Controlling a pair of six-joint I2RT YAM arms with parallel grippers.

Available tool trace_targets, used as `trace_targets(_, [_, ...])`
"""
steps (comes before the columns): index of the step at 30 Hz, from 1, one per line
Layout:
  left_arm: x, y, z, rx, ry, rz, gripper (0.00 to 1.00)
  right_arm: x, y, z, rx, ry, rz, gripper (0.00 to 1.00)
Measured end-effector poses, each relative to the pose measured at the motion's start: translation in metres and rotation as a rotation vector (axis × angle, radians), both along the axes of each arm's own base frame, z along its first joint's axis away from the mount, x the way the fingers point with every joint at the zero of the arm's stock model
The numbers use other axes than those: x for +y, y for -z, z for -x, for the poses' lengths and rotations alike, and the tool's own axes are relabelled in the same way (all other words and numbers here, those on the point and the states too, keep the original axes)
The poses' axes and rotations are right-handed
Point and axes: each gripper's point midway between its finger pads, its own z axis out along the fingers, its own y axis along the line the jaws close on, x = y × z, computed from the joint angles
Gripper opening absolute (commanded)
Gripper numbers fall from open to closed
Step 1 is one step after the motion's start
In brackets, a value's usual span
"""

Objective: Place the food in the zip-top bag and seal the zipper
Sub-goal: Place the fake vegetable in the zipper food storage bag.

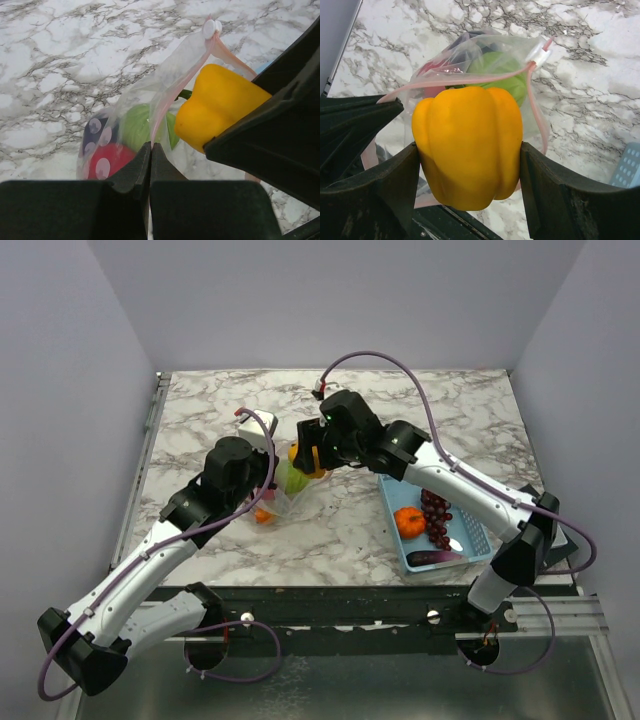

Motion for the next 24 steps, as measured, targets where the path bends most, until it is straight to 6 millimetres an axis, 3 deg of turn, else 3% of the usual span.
trace_targets(8, [-0.001, -0.005, 0.003, -0.013, 0.012, 0.015, 0.00, 0.014, 0.013, -0.004, -0.007, 0.014, 0.064, 0.85])
trace_targets(13, [-0.002, -0.009, 0.004, -0.026, 0.018, 0.029, 0.00, 0.008, 0.016, -0.005, -0.015, 0.038, 0.094, 0.96])
trace_targets(24, [-0.003, -0.009, 0.005, -0.028, 0.027, 0.034, 0.00, 0.003, 0.006, -0.003, -0.039, 0.051, 0.081, 1.00])
